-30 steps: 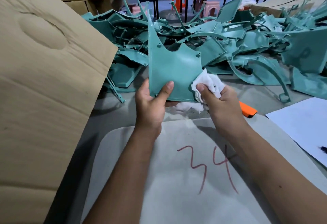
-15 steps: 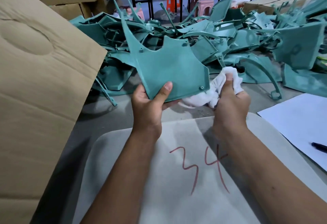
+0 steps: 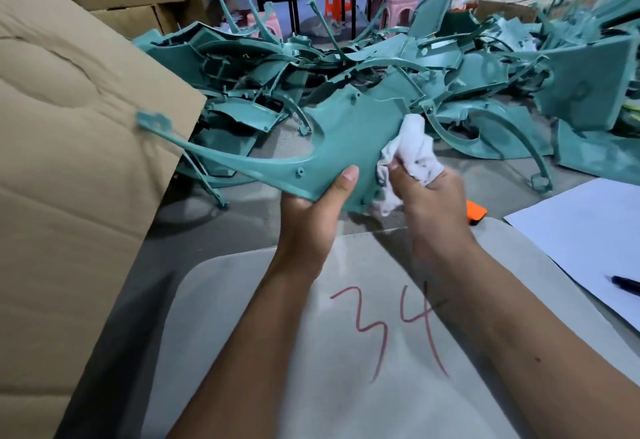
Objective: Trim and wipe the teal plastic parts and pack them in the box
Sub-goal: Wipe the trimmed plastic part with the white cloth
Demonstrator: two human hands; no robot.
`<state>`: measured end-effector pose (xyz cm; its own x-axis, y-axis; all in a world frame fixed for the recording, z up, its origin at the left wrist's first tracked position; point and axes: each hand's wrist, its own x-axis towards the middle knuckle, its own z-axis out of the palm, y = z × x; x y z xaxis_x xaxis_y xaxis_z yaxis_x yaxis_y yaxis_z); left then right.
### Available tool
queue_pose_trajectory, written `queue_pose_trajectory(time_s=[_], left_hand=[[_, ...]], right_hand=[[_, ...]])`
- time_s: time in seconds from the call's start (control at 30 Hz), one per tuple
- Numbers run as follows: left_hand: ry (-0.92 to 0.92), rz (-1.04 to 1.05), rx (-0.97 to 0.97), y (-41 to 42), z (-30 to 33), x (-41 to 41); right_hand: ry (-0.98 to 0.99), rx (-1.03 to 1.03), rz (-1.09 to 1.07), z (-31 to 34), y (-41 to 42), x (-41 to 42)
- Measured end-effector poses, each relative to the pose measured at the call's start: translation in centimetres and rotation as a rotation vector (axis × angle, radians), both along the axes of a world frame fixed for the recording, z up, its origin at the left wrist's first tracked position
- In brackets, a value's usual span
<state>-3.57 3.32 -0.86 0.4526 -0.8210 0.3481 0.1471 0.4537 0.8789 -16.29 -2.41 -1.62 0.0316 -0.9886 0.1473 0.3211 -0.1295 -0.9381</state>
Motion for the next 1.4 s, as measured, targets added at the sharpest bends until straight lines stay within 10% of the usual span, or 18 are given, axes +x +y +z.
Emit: queue_pose_trajectory(time_s=[0.17, 0.57, 0.97, 1.27, 1.4], left_hand=[[-0.096, 0.02, 0.013, 0.3, 0.6, 1.1], [0.031, 0.088, -0.028, 0.7, 1.2, 0.4], [-0.072, -0.027, -0.003, 0.4, 1.5, 1.4], [-0.219, -0.134, 0.03, 0.8, 1.2, 2.7], [-0.314, -0.102, 0.158, 0.9, 0.4, 4.2]], right_hand=[[-0.06, -0.043, -0.136, -0.2, -1.5, -1.8], [-0.138, 0.245, 0.418, -0.4, 0.7, 0.5], [0.241, -0.079, 0.253, -1.2, -1.2, -1.1], [0.061, -0.071, 0.189, -0.4, -2.4, -2.9], [0.236, -0.11, -0.203, -0.4, -3.6, -4.6]])
